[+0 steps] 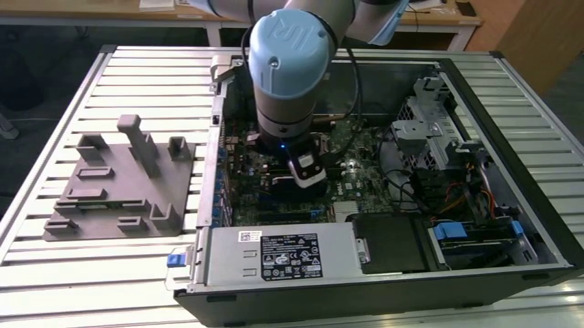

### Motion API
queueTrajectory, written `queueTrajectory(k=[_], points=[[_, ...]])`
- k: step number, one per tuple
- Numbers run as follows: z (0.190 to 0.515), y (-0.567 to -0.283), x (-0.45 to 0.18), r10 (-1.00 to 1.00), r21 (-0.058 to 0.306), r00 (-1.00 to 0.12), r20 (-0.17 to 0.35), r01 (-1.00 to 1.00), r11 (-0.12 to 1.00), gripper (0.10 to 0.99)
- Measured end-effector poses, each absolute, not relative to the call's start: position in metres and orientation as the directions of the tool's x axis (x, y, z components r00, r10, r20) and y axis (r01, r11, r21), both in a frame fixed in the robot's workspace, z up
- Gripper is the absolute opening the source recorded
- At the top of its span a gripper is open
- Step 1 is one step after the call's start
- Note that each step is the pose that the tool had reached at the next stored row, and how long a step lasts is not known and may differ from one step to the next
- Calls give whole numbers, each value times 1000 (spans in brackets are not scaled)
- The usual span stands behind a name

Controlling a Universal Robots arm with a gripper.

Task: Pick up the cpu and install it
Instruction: 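Install the second cpu locking lever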

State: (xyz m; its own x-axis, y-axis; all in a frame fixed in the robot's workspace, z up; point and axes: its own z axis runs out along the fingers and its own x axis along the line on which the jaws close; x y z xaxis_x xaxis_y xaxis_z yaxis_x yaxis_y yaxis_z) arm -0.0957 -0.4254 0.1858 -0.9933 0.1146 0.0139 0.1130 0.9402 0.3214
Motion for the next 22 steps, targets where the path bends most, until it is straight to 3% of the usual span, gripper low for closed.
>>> queueTrajectory(k=[22], points=[[210,-425,-97,115,312,-993,11,113,943,106]])
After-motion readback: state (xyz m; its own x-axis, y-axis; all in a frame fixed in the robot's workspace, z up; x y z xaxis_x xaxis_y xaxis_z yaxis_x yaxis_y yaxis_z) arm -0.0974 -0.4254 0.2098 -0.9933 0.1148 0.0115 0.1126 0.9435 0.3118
